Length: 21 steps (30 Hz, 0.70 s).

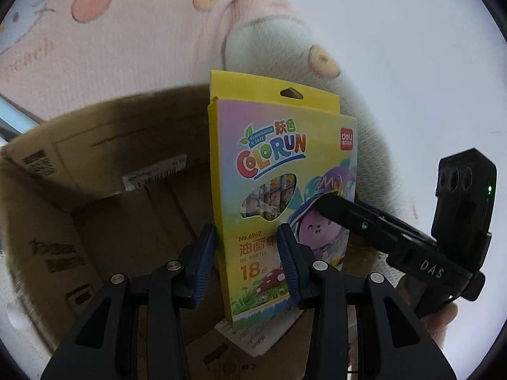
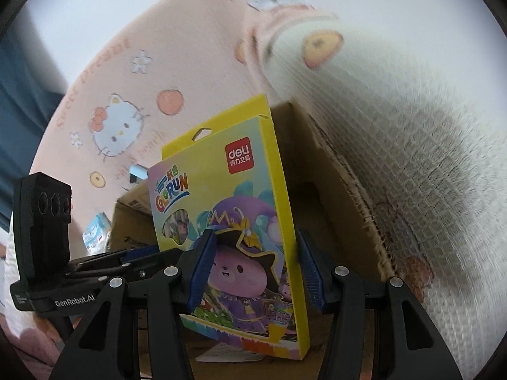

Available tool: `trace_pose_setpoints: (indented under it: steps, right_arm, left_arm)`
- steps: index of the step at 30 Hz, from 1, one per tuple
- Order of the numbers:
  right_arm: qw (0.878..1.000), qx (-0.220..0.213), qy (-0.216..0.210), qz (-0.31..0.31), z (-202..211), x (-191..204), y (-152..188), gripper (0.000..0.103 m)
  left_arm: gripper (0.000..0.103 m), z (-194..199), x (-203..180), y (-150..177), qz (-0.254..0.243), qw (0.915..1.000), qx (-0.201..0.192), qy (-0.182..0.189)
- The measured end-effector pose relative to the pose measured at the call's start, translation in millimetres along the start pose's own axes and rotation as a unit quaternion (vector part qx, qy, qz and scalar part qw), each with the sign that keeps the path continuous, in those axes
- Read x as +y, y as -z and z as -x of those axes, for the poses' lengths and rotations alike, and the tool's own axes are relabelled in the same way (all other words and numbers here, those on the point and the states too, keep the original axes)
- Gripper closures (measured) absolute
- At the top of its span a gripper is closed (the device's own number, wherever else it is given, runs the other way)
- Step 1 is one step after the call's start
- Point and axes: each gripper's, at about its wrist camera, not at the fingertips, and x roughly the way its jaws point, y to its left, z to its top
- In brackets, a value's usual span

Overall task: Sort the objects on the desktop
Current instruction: 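Lower the COLORUN box into the cardboard box and open the left gripper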

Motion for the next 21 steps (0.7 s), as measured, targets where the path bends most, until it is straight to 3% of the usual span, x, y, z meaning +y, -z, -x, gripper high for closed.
trace_pose_setpoints:
  steps: [10, 16, 20, 21]
  right_arm:
    - [0.996, 0.059, 0.052, 0.036, -23.0, 4.1, -7.5, 0.053]
    - [0.982, 0.102, 0.125, 0.101, -38.4, 24.3, -18.7, 0.055]
    - [0.970, 0.088, 0.187, 0.131, -31.2, 34.5, -27.7, 0.049]
    - [0.972, 0.090, 0.174, 0.127, -28.3, 34.8, -28.8, 0.046]
  left_arm:
    - [0.056, -39.0, 10.3, -0.8, 0.031, 0.9973, 0.066, 0.008]
    - [0.057, -64.6, 8.9, 5.9, 0.034, 0.9929, 0.114, -0.003]
    - [0.057, -72.8, 0.5, 6.0, 0.020, 0.9928, 0.115, -0.023]
    - [0.057, -69.8, -2.9, 4.3, 0.008, 0.9939, 0.107, -0.029]
